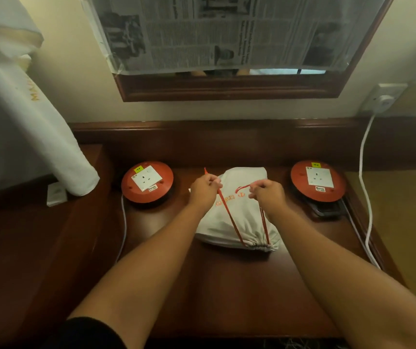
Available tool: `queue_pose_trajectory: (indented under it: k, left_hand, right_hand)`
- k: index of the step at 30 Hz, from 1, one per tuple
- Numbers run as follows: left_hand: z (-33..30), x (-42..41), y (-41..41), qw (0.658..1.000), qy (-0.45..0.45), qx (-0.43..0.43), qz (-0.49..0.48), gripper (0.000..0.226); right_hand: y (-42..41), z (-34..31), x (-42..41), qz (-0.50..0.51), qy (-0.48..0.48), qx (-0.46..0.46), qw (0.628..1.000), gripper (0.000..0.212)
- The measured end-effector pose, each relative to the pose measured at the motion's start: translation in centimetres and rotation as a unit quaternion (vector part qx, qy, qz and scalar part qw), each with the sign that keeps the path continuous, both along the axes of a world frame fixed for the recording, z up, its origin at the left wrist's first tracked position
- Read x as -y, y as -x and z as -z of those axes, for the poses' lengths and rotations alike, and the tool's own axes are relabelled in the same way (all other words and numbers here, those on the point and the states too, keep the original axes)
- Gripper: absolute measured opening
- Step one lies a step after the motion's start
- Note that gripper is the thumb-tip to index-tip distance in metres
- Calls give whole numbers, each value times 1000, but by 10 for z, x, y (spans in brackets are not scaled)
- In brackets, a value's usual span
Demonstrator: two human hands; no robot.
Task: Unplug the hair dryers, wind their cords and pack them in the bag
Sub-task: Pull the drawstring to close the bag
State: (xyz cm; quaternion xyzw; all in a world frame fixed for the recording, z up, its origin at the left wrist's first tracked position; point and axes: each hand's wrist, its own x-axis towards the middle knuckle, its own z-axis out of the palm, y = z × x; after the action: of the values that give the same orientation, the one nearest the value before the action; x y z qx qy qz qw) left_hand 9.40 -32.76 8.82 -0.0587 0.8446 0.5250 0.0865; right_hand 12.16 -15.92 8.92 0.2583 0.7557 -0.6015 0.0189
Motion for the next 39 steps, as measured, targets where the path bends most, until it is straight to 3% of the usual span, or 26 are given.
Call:
queue_pose_trajectory:
  k: [5,8,11,14,19,22,24,27,30,33,36,39]
  left_hand:
    - [19,-27,27,996,-69,-13,-51,20]
    - [35,-34,46,994,-89,-33,-62,41]
    - [49,-40,63,995,-67,-30,-70,65]
    - [68,-47,76,993,-69,-6,-96,64]
    - [87,-52,74,998,-14,28,-60,36]
    - [94,-46,66,994,111,25,3,46]
    - [100,-34,56,982,182,54,6,56]
    - [108,-13,26,974,194,99,-59,67]
    - [119,6,-5,959,129,176,-178,81]
    - [126,11,-15,935,2,247,-254,94]
    - [123,6,-9,932,-65,251,-254,77]
    - [122,5,-3,939,-75,238,-236,64]
  right_hand:
    - [40,7,-3,-82,-120,-14,989,38]
    - [71,14,-10,-112,-144,-15,983,50]
    - [97,27,-17,-136,-173,-6,975,46]
    - [109,44,-19,-149,-193,3,970,36]
    - [100,63,-22,-276,-291,40,915,47]
    - [88,72,-31,-347,-346,75,869,62]
    - [77,81,-41,-337,-367,96,862,67]
    - [55,97,-60,-235,-311,112,914,68]
    - [39,109,-73,-107,-162,144,970,78]
    - [37,115,-77,-39,-55,184,981,84]
    - [42,118,-77,-43,-30,203,978,84]
    - [44,122,-74,-70,-11,177,982,63]
